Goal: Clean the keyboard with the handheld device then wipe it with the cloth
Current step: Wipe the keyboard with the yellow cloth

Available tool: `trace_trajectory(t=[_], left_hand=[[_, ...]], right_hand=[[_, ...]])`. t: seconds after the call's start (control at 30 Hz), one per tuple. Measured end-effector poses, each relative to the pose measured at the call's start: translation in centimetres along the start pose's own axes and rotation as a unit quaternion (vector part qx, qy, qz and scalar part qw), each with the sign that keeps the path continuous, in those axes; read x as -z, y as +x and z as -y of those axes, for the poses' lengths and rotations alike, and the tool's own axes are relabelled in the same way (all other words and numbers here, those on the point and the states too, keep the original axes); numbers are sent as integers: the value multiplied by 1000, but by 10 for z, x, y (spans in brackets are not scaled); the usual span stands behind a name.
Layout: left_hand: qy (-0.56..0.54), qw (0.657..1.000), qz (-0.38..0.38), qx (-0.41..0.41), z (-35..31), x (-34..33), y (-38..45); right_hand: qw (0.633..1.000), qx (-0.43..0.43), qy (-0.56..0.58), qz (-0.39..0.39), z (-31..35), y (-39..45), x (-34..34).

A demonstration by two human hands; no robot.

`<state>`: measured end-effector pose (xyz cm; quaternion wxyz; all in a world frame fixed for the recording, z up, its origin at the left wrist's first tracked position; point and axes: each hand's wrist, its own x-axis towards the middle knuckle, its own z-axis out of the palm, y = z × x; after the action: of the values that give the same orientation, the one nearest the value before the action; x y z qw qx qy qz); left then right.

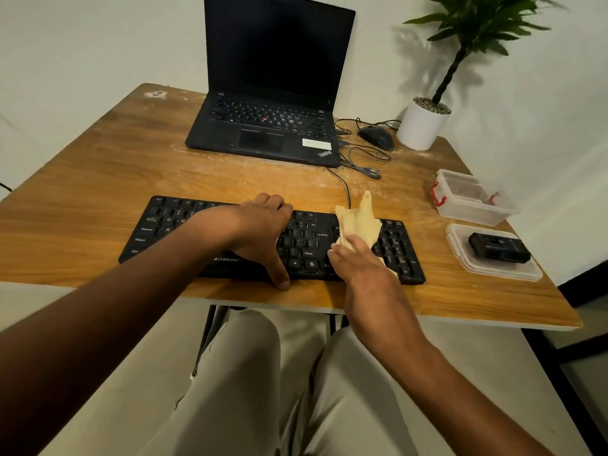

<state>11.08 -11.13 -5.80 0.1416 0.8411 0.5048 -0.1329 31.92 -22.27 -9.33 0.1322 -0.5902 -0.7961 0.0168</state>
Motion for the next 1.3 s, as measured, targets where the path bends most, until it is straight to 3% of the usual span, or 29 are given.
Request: trace_trajectory(t=[0.2, 0.33, 0.53, 0.7, 0.9, 1.13, 1.3], left_hand=[[-12, 1000, 2, -6, 0, -1, -2], [-11, 1000, -1, -5, 0, 0, -2], [-13, 1000, -1, -5, 1, -2, 0], [-11, 1000, 1, -9, -1, 0, -2], [-15, 1000, -1, -8, 1, -2, -2], [-7, 1000, -1, -10, -1, 0, -2], [-9, 1000, 2, 1, -2, 1, -3]], right_hand=[[999, 6, -28, -37, -37, -16, 16], [998, -6, 14, -67, -21, 14, 5], [997, 65, -8, -42, -29, -16, 7], [997, -25, 12, -65, -44, 4, 10], [997, 60, -6, -39, -22, -17, 3], [995, 16, -33, -88, -50, -12, 12], [994, 28, 72, -83, -15, 5, -1]])
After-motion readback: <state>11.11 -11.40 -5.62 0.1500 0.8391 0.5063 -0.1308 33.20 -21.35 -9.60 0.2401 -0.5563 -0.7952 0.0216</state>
